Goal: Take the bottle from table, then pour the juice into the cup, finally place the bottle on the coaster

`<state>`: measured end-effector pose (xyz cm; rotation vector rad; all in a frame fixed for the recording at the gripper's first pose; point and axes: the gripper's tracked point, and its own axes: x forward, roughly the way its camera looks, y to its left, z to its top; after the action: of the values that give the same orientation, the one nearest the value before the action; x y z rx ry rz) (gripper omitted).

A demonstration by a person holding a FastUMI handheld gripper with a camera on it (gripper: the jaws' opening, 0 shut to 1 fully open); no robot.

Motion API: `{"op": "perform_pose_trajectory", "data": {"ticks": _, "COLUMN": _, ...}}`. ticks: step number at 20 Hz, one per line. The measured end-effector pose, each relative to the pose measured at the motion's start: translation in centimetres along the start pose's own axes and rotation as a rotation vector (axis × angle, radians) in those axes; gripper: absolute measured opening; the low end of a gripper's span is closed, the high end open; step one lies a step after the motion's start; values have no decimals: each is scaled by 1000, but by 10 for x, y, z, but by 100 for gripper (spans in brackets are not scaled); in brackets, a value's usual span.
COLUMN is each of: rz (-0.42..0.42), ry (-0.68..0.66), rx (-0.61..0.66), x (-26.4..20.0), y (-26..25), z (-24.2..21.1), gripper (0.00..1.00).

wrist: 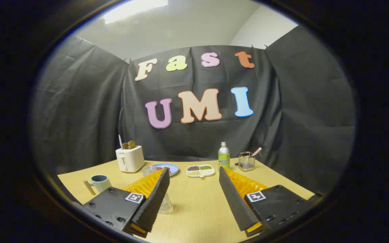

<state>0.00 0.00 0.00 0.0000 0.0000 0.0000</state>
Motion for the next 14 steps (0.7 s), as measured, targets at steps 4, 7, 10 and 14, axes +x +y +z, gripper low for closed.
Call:
{"op": "perform_pose_trajectory", "data": {"ticks": 4, "rz": -2, "ry": -2, "rx": 9, "x": -1, "y": 0, "z": 1, "gripper": 94}}
{"op": "perform_pose_trajectory", "data": {"ticks": 7, "rz": -5, "ry": -7, "rx": 3, "x": -1, "y": -1, "z": 2, "gripper": 94}}
{"op": "perform_pose_trajectory", "data": {"ticks": 10, "rz": -1, "ry": -9, "rx": -7, "x": -2, "y": 0, "z": 3, "gripper": 94}}
{"op": "perform_pose_trajectory", "data": {"ticks": 14, "rz": -12, "ry": -8, "rx": -11, "x": -2, "y": -1, "z": 1, "gripper": 94}}
